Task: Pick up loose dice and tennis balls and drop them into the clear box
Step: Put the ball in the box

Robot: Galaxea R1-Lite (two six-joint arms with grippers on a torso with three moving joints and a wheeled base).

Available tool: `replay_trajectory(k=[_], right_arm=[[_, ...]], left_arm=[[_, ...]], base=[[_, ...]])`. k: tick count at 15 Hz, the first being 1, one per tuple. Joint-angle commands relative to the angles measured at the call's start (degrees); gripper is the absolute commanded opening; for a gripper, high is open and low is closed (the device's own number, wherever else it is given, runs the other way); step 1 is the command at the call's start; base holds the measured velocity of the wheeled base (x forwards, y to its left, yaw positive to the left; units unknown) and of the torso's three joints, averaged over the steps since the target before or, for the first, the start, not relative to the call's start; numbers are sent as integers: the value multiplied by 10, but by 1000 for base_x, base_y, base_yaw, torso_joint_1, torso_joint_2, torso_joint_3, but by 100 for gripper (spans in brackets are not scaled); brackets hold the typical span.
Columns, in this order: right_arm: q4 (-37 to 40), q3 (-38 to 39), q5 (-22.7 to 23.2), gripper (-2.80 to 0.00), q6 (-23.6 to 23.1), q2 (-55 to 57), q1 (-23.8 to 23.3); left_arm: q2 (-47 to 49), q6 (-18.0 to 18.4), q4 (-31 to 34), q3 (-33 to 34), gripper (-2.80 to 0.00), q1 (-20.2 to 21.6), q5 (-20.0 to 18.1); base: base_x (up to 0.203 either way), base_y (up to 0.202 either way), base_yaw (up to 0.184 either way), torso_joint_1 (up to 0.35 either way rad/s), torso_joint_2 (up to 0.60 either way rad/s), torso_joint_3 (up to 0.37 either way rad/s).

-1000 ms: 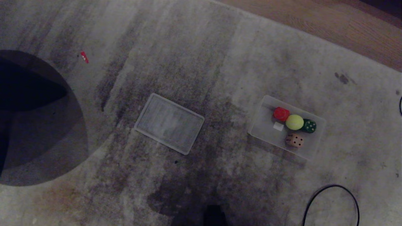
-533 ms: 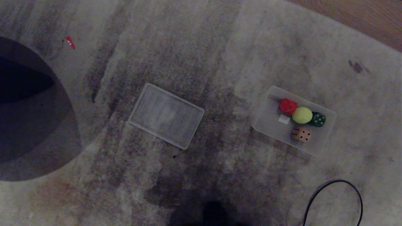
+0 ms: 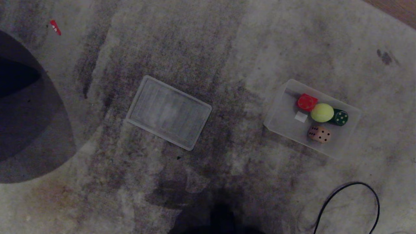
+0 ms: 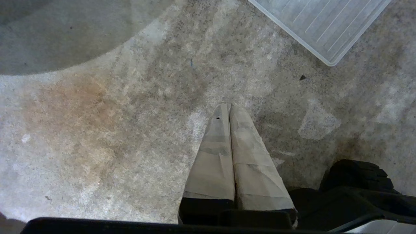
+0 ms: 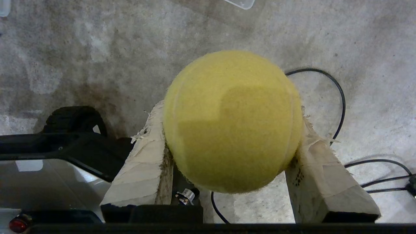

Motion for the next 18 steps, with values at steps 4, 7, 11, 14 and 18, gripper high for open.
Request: replay_trajectory(k=[4,7,11,14,18], right_arm=[[1,0,3,-280,-27,0,0],[0,-33,0,-280,-22,22,-1],[-32,-126,1,-280,60,248,-2],[-137,-161,2,-280,120,437,-1],[-347,-188,3,-280,187,652,21]], left_arm=[[1,-4,0,1,-280,0,3],[1,-4,0,1,-280,0,3],[1,-4,0,1,-280,0,3],[1,-4,0,1,-280,0,3],[1,-4,0,1,-280,0,3]], base=[[0,0,0,2,1,-13],[0,0,0,0,0,0],[0,0,0,0,0,0],[0,0,0,0,0,0],[0,0,0,0,0,0]])
